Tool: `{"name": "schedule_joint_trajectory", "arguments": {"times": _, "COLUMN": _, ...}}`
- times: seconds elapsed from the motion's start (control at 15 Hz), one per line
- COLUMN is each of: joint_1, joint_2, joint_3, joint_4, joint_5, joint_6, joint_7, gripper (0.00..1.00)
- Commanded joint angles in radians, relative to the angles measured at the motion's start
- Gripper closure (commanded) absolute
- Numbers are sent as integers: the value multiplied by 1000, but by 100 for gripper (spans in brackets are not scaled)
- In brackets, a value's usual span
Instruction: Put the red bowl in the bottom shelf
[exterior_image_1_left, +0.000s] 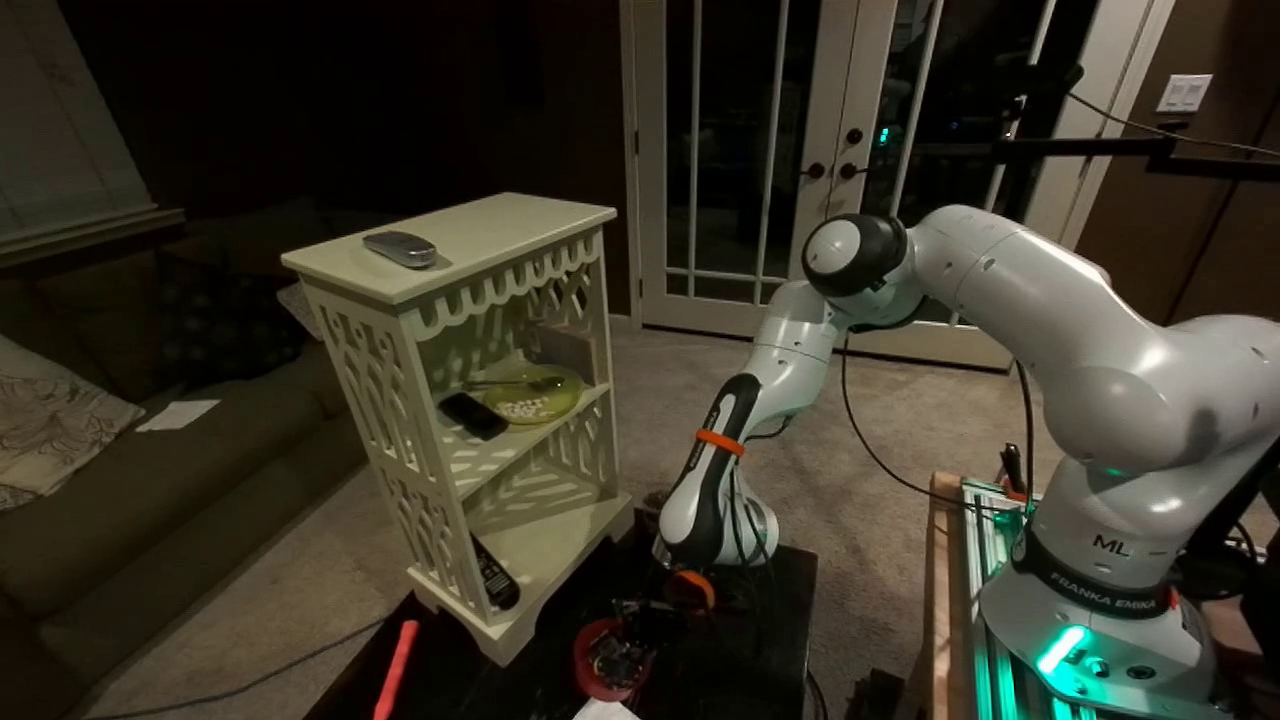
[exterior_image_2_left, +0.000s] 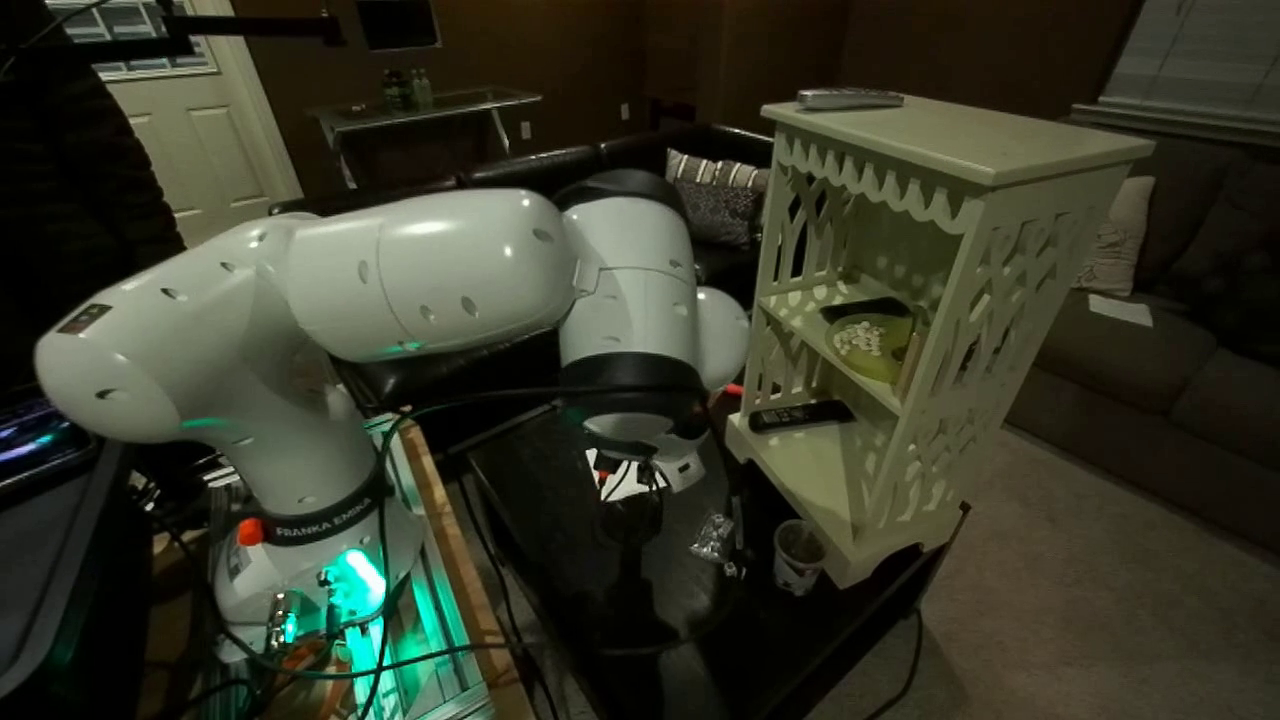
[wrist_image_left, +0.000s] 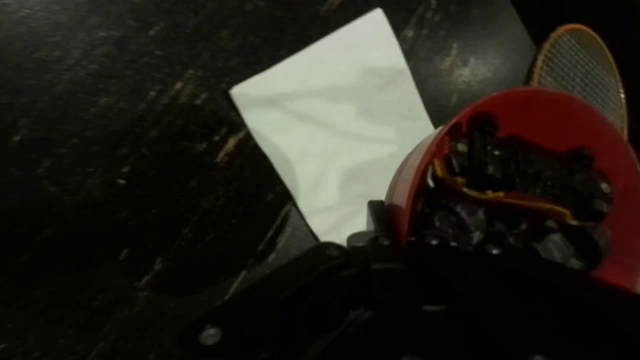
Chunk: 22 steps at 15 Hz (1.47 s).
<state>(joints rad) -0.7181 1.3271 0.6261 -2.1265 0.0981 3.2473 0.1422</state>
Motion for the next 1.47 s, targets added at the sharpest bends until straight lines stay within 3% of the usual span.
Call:
{"name": "schedule_joint_trajectory", "arguments": {"times": 0.0, "joint_1": -39, "joint_2": 53, "joint_3": 116, "joint_4": 18, "joint_5": 44, "joint_6": 108, "joint_7": 70, "gripper": 99}}
{"name": "schedule_joint_trajectory", "arguments": {"times": 0.27, "joint_1": -42, "joint_2": 71, "joint_3": 165, "joint_4": 49, "joint_5": 48, "joint_6": 255, "joint_7": 178, "gripper": 99}}
{"name": "schedule_joint_trajectory", "arguments": {"times": 0.53, "joint_1": -50, "joint_2": 67, "joint_3": 145, "joint_4": 94, "joint_5": 57, "joint_6": 351, "joint_7": 299, "gripper": 99}}
{"name": "schedule_joint_trajectory", "arguments": {"times": 0.67, "joint_1": -61, "joint_2": 74, "joint_3": 139, "joint_4": 119, "joint_5": 80, "joint_6": 350, "joint_7": 362, "gripper": 99}}
{"name": "schedule_joint_trajectory", "arguments": {"times": 0.93, "joint_1": -49, "joint_2": 44, "joint_3": 116, "joint_4": 95, "joint_5": 46, "joint_6": 329, "joint_7": 335, "gripper": 99}}
{"name": "schedule_joint_trajectory", "arguments": {"times": 1.4, "joint_1": 31, "joint_2": 61, "joint_3": 152, "joint_4": 262, "joint_5": 140, "joint_6": 340, "joint_7": 458, "gripper": 99}}
